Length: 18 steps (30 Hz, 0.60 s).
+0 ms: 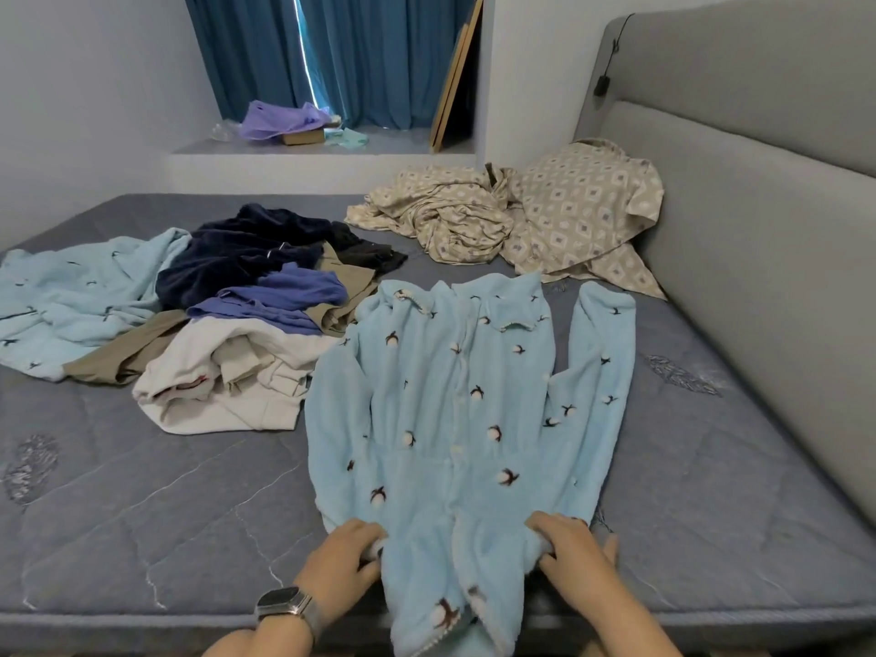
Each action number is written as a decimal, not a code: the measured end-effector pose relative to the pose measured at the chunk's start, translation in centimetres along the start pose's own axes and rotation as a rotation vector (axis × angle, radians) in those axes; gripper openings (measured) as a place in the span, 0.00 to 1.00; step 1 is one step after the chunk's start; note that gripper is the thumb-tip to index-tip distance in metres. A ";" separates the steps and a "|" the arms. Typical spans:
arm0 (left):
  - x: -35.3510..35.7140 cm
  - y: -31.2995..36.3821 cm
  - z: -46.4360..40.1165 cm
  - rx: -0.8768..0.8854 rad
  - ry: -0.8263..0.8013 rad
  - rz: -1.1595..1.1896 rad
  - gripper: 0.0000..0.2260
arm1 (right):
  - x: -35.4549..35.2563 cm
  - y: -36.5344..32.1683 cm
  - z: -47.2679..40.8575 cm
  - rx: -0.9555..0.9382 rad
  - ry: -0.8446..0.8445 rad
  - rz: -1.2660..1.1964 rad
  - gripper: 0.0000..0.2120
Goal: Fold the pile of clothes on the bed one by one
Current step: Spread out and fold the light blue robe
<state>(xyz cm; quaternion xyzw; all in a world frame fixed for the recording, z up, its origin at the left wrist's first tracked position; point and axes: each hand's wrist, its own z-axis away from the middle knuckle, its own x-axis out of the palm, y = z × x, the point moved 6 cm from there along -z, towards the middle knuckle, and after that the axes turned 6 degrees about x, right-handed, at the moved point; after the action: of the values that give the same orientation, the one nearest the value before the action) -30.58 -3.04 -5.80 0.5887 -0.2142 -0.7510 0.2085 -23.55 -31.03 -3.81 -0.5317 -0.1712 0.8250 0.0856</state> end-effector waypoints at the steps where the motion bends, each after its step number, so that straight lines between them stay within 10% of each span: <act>1: 0.0 0.3 0.3 -0.010 -0.015 -0.062 0.14 | -0.1 -0.1 0.2 -0.008 0.010 0.025 0.20; 5: 0.6 2.1 0.2 0.002 -0.115 -0.241 0.30 | -0.2 -1.8 0.2 -0.188 0.004 0.141 0.40; 10: 1.5 1.6 -1.1 -0.021 -0.128 -0.203 0.19 | 0.3 -3.8 -0.6 -0.575 -0.021 -0.014 0.23; 13: 0.2 1.2 -1.9 0.001 -0.012 0.128 0.12 | -0.9 -2.6 -1.9 -0.401 0.004 -0.420 0.15; 18: -1.6 0.5 -3.0 -0.114 0.338 0.413 0.36 | -2.6 -0.6 -3.7 -0.056 0.174 -0.507 0.11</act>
<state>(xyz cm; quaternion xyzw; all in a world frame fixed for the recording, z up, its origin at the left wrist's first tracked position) -27.32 -2.77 -4.89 0.6367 -0.2492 -0.5948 0.4229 -19.07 -30.60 -2.75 -0.5427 -0.3137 0.7235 0.2891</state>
